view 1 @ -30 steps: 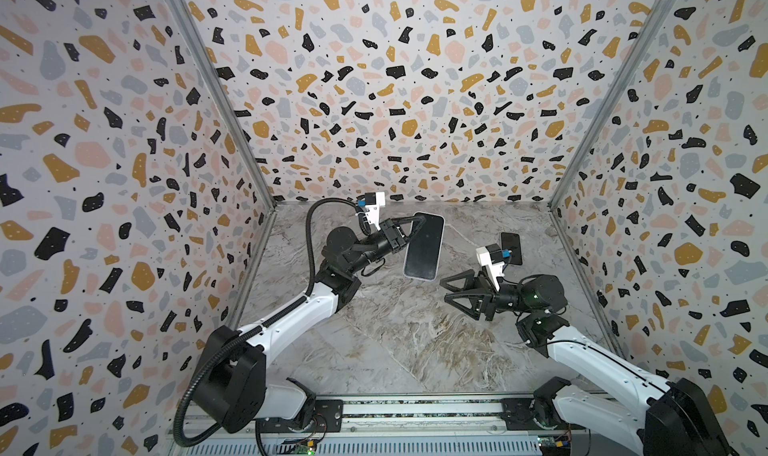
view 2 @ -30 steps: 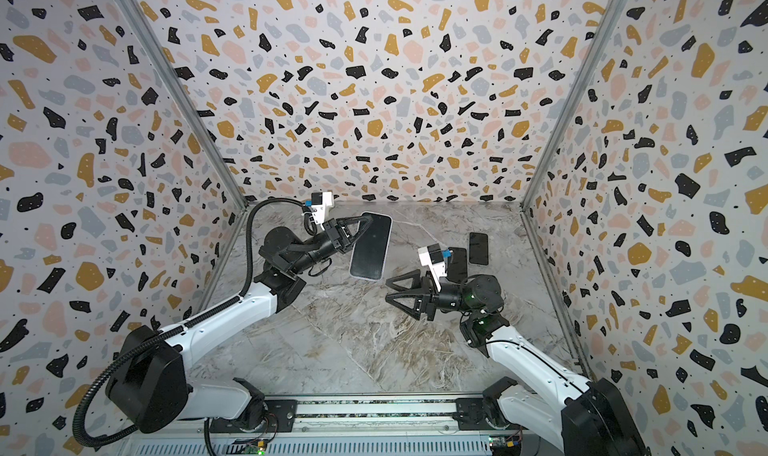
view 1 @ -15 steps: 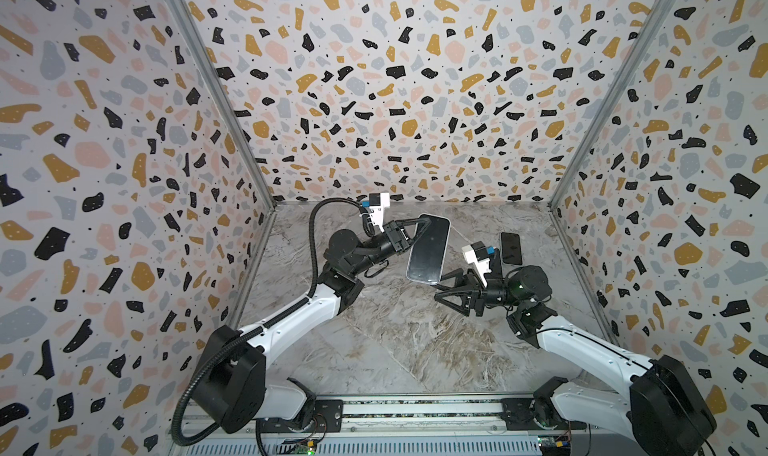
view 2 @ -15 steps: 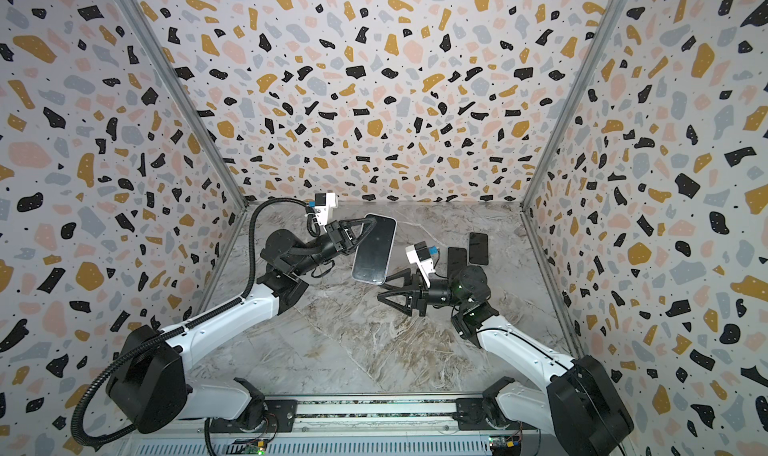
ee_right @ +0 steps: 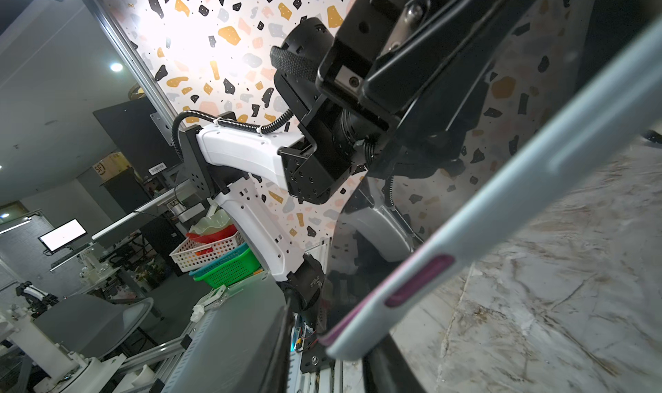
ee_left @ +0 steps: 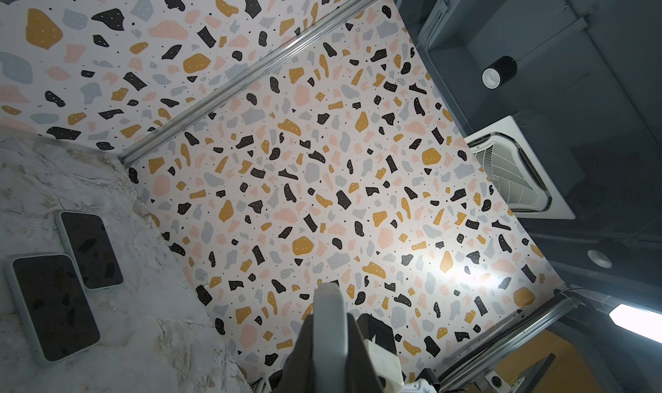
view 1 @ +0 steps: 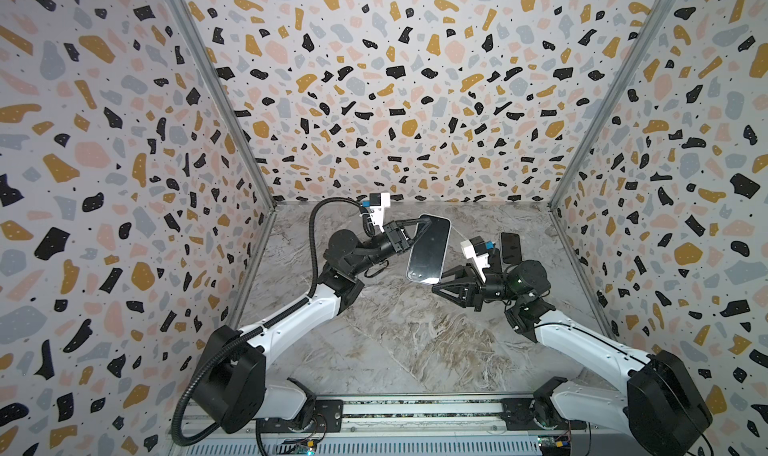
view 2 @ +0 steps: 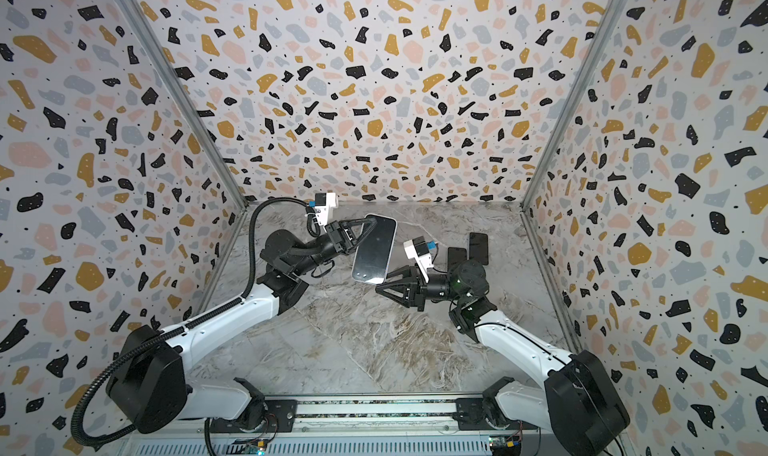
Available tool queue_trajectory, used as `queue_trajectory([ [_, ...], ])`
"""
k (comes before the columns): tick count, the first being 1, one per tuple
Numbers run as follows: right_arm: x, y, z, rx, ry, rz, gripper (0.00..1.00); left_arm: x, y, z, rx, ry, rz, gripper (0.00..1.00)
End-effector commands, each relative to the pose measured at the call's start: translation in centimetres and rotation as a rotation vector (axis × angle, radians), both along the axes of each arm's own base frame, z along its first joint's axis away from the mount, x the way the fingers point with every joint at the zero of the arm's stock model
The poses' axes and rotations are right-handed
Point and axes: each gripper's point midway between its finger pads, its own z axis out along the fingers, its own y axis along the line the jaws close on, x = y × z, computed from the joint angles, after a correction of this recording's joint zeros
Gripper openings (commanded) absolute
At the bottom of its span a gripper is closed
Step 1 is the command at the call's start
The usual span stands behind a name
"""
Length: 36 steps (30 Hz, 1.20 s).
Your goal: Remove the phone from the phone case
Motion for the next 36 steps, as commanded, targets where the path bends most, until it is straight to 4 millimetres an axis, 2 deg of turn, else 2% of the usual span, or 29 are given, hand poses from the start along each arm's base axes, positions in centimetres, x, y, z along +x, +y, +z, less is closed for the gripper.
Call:
queue_trajectory([
  [1, -0.6, -0.2, 1.8, 0.033, -0.073, 0.016, 0.29, -1.9, 0.8, 3.2, -0.069, -0.103, -0.020, 0.00],
  [13, -0.1, 0.0, 2.0, 0.011, -0.168, -0.016, 0.09, -1.7, -0.3, 2.0, -0.030, -0.052, -0.038, 0.00],
  [30, 2.9, 0.3, 2.2, -0.055, -0.424, -0.194, 0.08, -1.9, -1.8, 1.2, -0.004, 0.023, -0.080, 0.00],
  [36, 2.8, 0.1, 2.5, -0.029, -0.533, -0.224, 0.08, -1.8, -2.2, 0.7, 0.004, 0.031, -0.091, 0.00],
])
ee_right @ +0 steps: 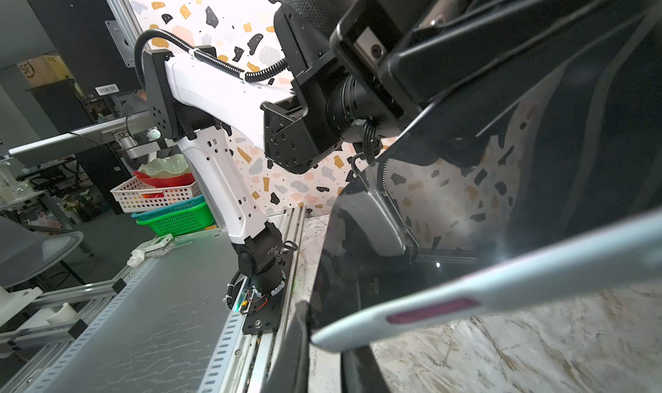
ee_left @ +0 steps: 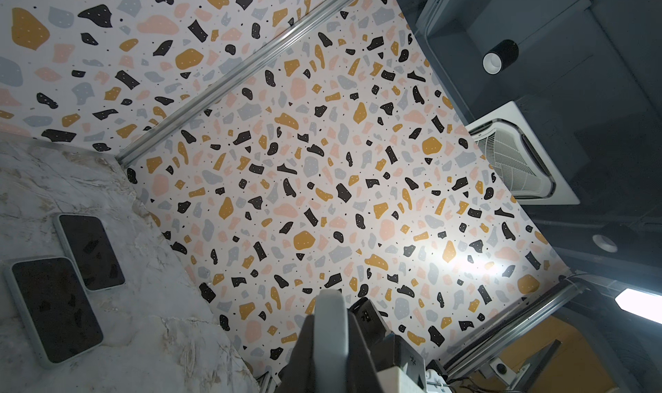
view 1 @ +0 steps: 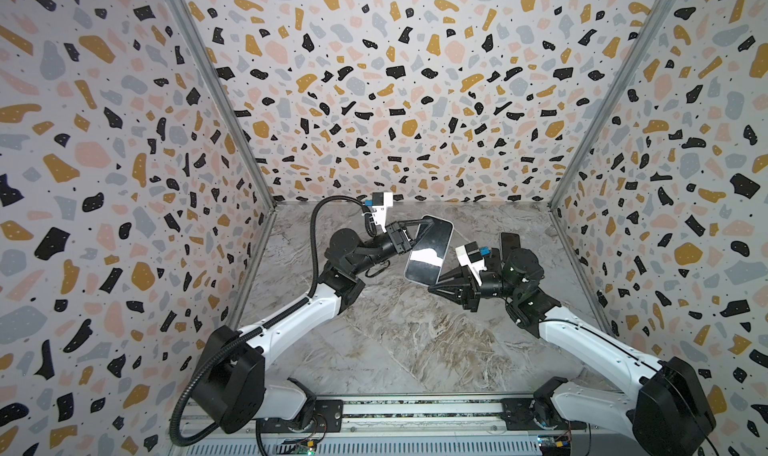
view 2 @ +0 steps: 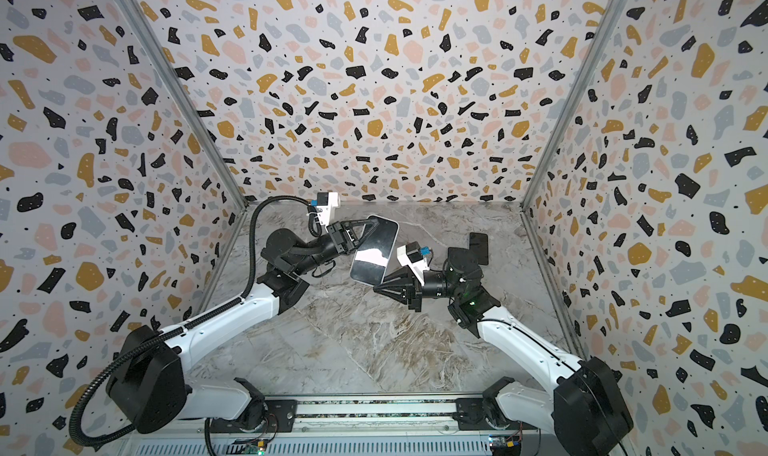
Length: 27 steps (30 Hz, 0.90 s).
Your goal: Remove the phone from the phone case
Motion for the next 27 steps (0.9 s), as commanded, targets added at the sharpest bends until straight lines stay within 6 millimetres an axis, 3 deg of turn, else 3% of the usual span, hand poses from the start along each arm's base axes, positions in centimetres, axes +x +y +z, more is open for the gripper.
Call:
queue_trajectory([
  [1, 2.2, -0.4, 3.5, 0.085, -0.276, -0.164, 0.08, -1.2, -1.6, 0.5, -0.016, 0.063, -0.073, 0.00],
  [14, 3.7, -0.5, 4.9, 0.106, -0.458, -0.264, 0.05, -1.3, -2.7, -1.0, 0.021, 0.090, -0.099, 0.00],
  [20, 4.3, -0.5, 5.4, 0.117, -0.445, -0.283, 0.05, -1.3, -2.8, -1.2, 0.019, 0.091, -0.102, 0.00],
  [24, 4.2, -1.3, 5.0, 0.138, -0.367, -0.296, 0.15, -1.2, -2.4, -0.9, 0.006, 0.082, -0.084, 0.00],
  [27, 4.4, -2.3, 4.1, 0.119, -0.272, -0.327, 0.29, -0.7, -1.3, -0.1, -0.016, 0.064, -0.043, 0.00],
])
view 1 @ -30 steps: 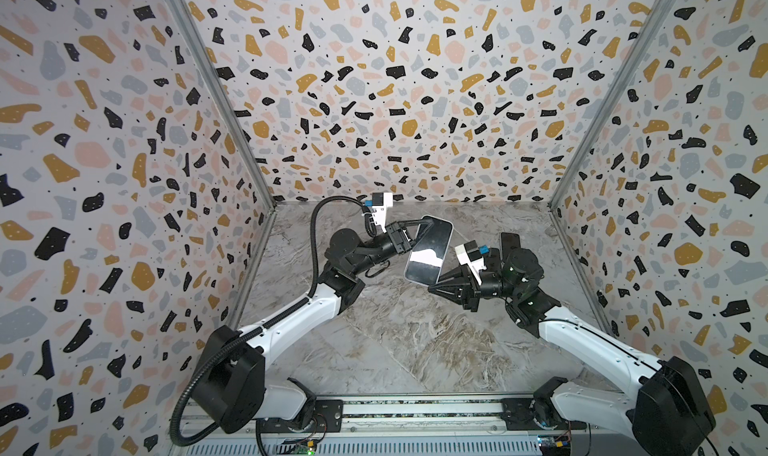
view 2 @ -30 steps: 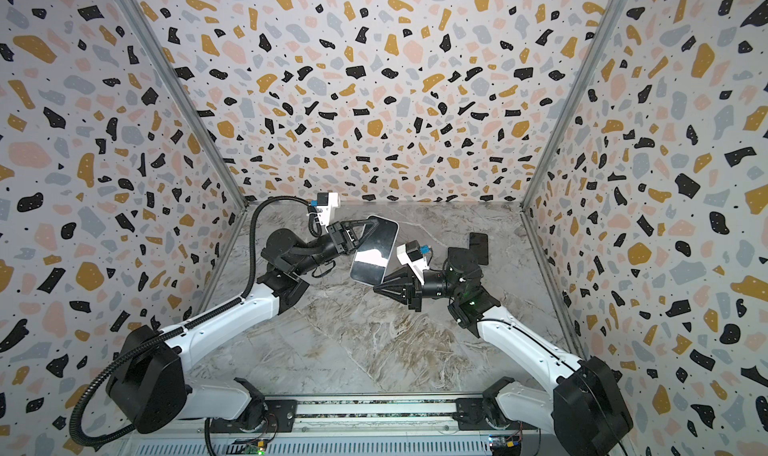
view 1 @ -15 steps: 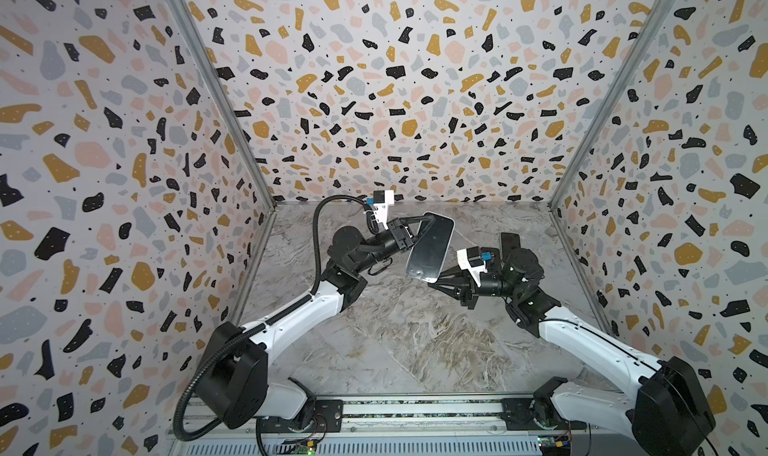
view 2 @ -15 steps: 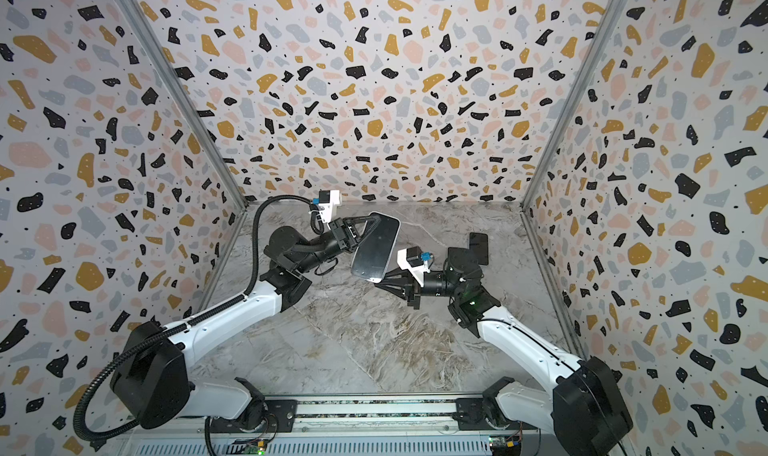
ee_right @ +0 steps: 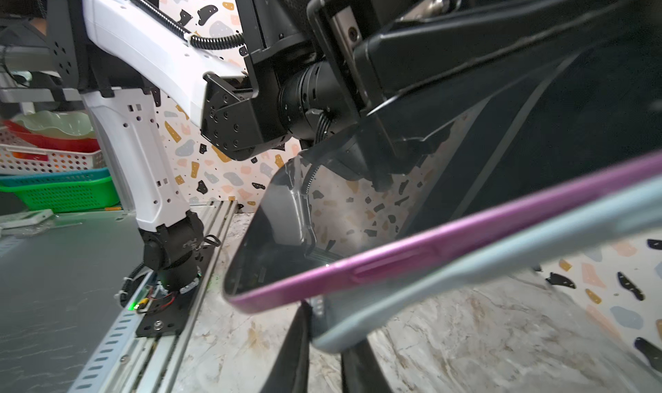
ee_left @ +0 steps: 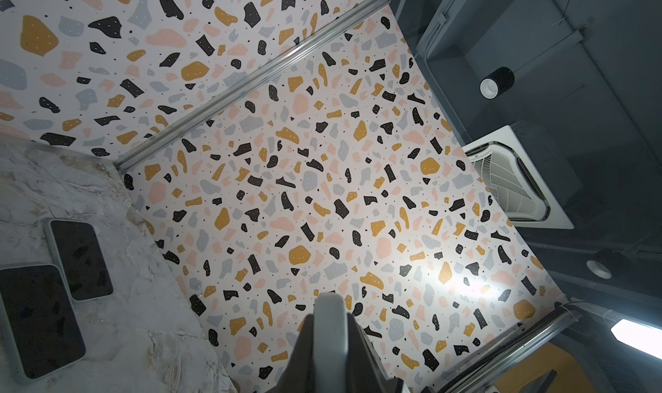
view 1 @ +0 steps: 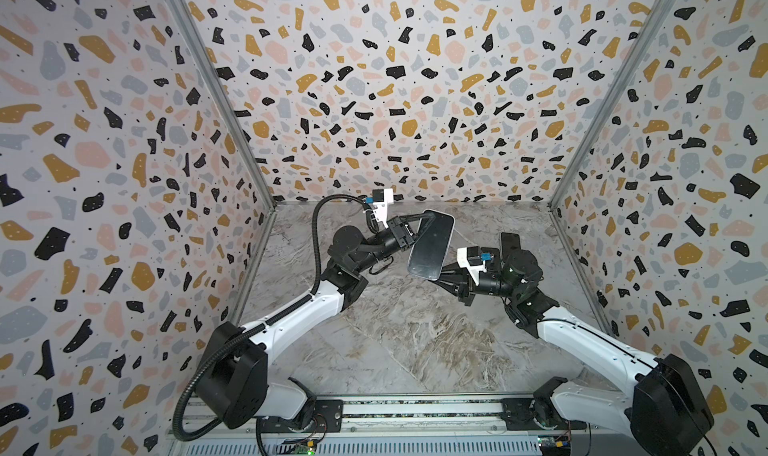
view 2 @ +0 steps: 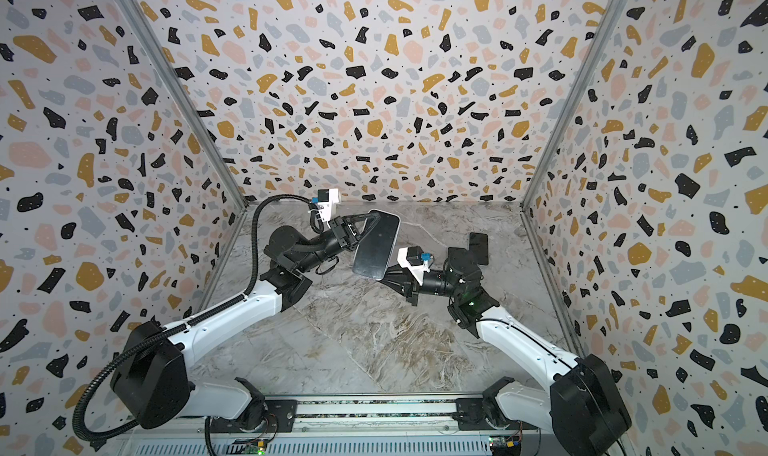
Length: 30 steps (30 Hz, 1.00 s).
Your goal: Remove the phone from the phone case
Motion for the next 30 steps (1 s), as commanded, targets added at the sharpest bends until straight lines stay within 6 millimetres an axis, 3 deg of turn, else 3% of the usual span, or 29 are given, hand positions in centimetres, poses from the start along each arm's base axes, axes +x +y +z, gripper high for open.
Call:
queue_trajectory([
  [1, 1.0, -2.3, 4.2, 0.122, -0.036, -0.133, 0.33, -1.1, -0.2, -0.4, 0.007, 0.014, -0.036, 0.00],
  [5, 1.2, -3.3, 2.6, 0.112, 0.109, -0.194, 0.52, 0.5, 2.4, 0.9, -0.037, -0.004, 0.085, 0.00],
  [8, 1.7, -4.1, 1.4, 0.129, 0.258, -0.253, 0.57, 1.4, 4.5, 1.4, -0.102, -0.006, 0.173, 0.00],
  [13, 0.4, -5.0, 1.0, 0.229, 0.455, -0.227, 0.65, 2.1, 6.2, 1.7, -0.180, 0.004, 0.239, 0.00],
  [17, -1.1, -5.4, 1.6, 0.320, 0.568, -0.163, 0.67, 2.1, 6.8, 2.0, -0.220, 0.003, 0.254, 0.00],
  [22, -2.2, -4.4, 1.9, 0.375, 0.702, -0.077, 0.67, 1.7, 7.0, 2.0, -0.247, 0.000, 0.260, 0.00],
  [30, -1.7, -2.3, 2.1, 0.403, 0.828, 0.010, 0.65, 1.1, 6.4, 1.6, -0.244, 0.009, 0.236, 0.00],
])
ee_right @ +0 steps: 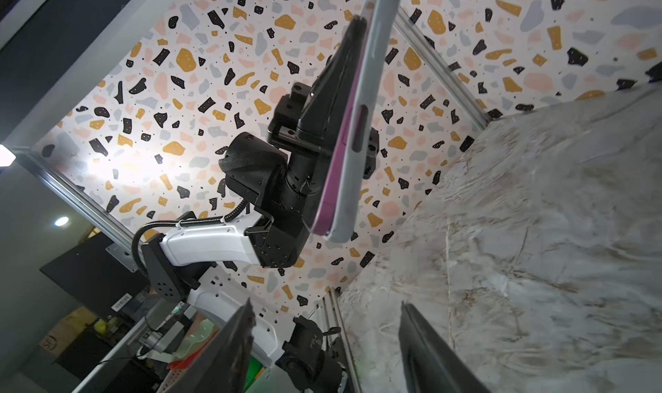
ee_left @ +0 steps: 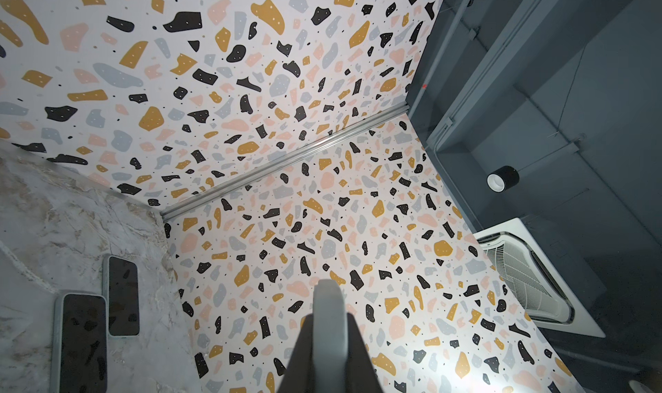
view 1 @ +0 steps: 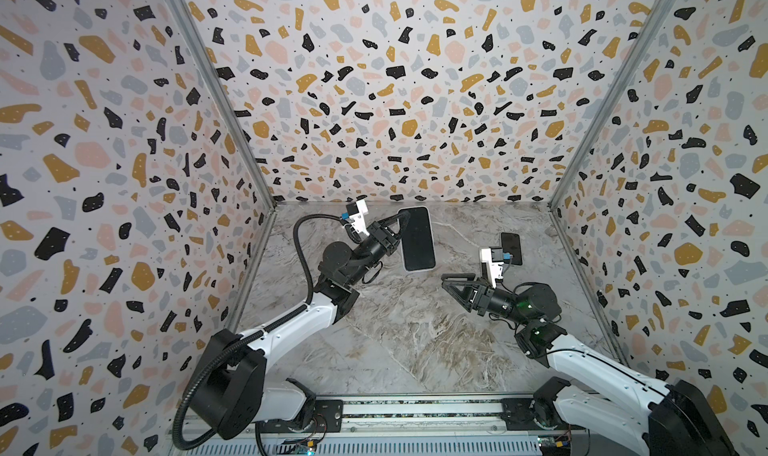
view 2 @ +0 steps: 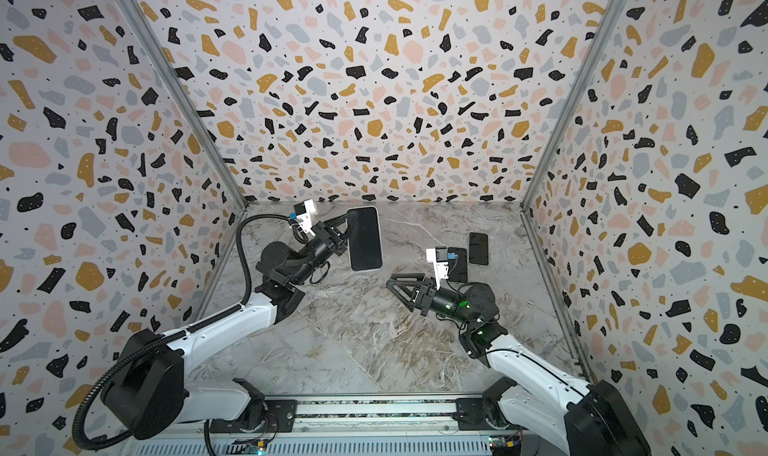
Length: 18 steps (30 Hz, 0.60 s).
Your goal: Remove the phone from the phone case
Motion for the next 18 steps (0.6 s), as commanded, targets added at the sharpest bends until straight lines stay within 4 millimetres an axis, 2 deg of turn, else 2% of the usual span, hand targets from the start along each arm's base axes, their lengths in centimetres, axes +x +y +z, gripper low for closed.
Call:
queue_trajectory([
  [1, -0.1, 0.4, 2.4, 0.083, 0.010, 0.035, 0.65, -2.1, 1.0, 3.7, -0.092, -0.115, -0.012, 0.00],
  [8, -0.5, 1.5, 3.0, 0.102, 0.008, 0.087, 0.63, -2.5, 0.9, 3.5, -0.087, -0.114, -0.020, 0.00],
  [18, -0.1, 2.2, 2.6, 0.101, 0.027, 0.099, 0.61, -2.7, 0.6, 3.9, -0.090, -0.122, -0.034, 0.00],
])
